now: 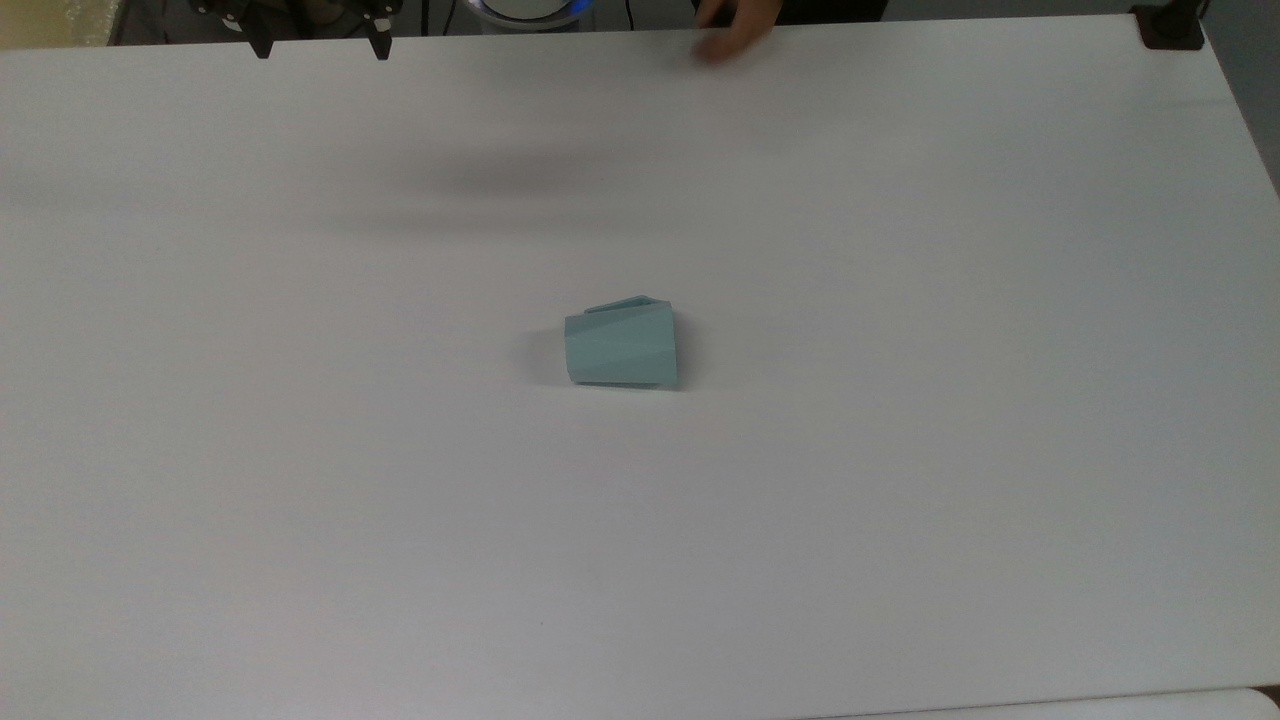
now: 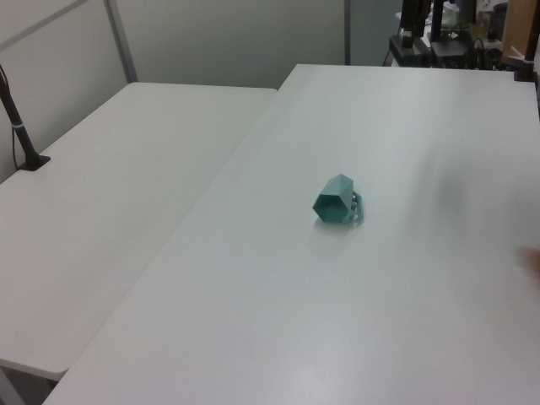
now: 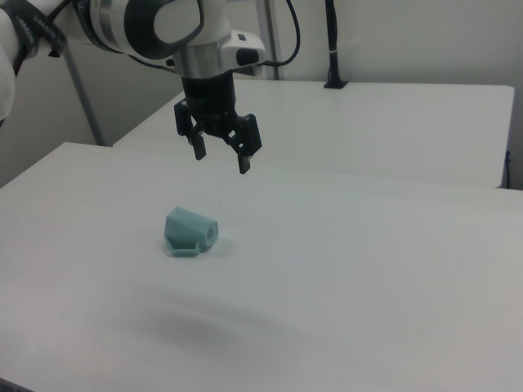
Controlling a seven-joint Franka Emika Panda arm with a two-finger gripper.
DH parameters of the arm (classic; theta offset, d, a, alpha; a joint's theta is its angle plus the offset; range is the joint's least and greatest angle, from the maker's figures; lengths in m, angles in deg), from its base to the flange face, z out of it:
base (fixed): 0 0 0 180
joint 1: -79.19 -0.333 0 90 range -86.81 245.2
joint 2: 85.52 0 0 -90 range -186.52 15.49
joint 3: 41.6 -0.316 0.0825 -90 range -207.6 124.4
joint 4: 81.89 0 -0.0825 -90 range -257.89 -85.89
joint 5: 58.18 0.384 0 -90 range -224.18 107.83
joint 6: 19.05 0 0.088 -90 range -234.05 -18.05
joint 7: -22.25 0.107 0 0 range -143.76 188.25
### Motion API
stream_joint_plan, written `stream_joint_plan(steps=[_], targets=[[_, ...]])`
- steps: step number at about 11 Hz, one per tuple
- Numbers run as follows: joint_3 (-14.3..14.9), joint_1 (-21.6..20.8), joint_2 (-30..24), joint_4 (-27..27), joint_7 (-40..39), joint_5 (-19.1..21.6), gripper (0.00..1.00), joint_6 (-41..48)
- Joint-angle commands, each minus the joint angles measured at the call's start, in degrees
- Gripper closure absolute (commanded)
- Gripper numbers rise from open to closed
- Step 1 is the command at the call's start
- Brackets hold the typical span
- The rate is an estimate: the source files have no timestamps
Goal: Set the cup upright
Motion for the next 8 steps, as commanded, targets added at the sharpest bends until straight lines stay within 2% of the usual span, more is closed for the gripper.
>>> stream_joint_plan(steps=[1,6,7,8], targets=[[-0.2,-0.6,-1.5,-0.8,0.1,-4.2,0.0,2.3],[-0.2,-1.0,-1.5,-0.6,0.5,-4.1,0.0,2.1],[-0.3,-2.5,-0.6,-0.1,1.8,-3.8,0.0,2.1],[-0.1,-6.9,0.4,0.0,5.8,-5.0,0.0,1.2]])
